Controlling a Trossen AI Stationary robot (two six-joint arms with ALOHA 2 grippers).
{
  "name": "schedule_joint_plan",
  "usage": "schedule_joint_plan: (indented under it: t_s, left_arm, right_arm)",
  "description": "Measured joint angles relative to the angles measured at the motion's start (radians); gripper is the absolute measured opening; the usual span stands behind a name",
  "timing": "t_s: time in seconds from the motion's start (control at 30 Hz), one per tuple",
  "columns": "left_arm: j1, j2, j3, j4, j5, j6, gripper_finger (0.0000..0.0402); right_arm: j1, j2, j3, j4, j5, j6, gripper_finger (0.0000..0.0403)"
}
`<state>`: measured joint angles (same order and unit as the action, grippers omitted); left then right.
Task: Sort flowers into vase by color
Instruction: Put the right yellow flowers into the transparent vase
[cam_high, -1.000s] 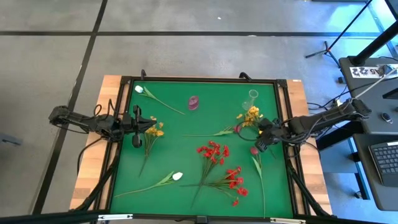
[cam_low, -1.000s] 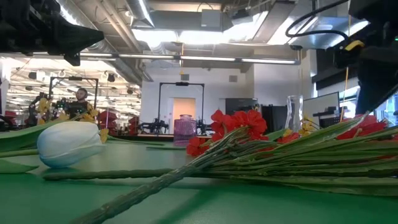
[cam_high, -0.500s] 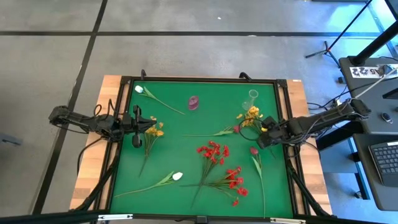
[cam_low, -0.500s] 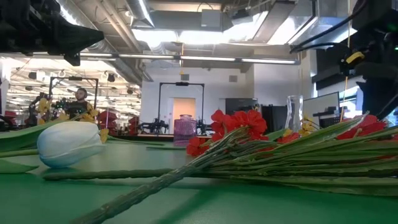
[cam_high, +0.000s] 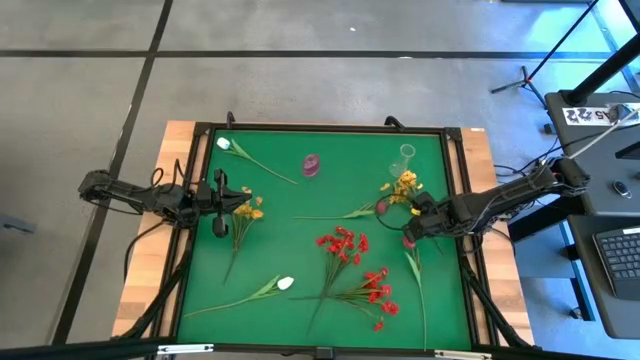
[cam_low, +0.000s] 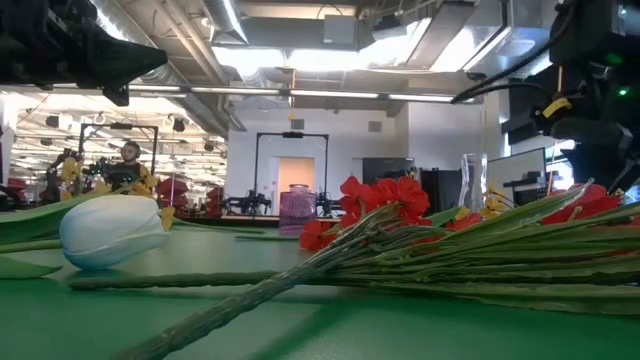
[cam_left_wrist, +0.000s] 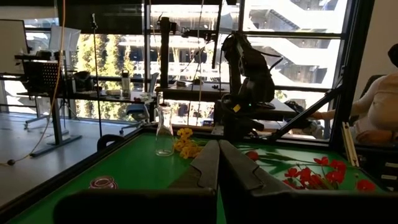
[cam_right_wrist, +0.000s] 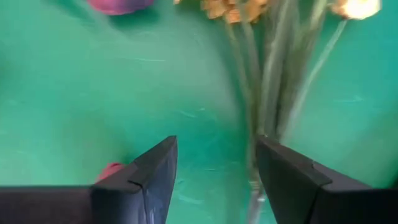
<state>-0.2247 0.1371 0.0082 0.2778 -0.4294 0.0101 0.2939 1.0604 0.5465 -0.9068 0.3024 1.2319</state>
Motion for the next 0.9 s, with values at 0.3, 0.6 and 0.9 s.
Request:
schedule_joint_plan:
  t_s: [0.3, 0.6, 0.9]
  left_arm:
    - [0.000, 0.000, 0.000, 0.000, 0.000, 0.000, 0.0000]
    - [0.000, 0.000, 0.000, 0.000, 0.000, 0.000, 0.0000]
    - [0.000, 0.000, 0.000, 0.000, 0.000, 0.000, 0.0000]
  right_arm:
    - [-0.059, -0.003, 0.000, 0.045, -0.086, 0.075, 0.0214]
    - [-0.227, 0.012, 0.001, -0.034, -0.118, -0.005, 0.0214]
    - [-0.348, 0.034, -0.003, -0.027, -0.175, -0.138, 0.0214]
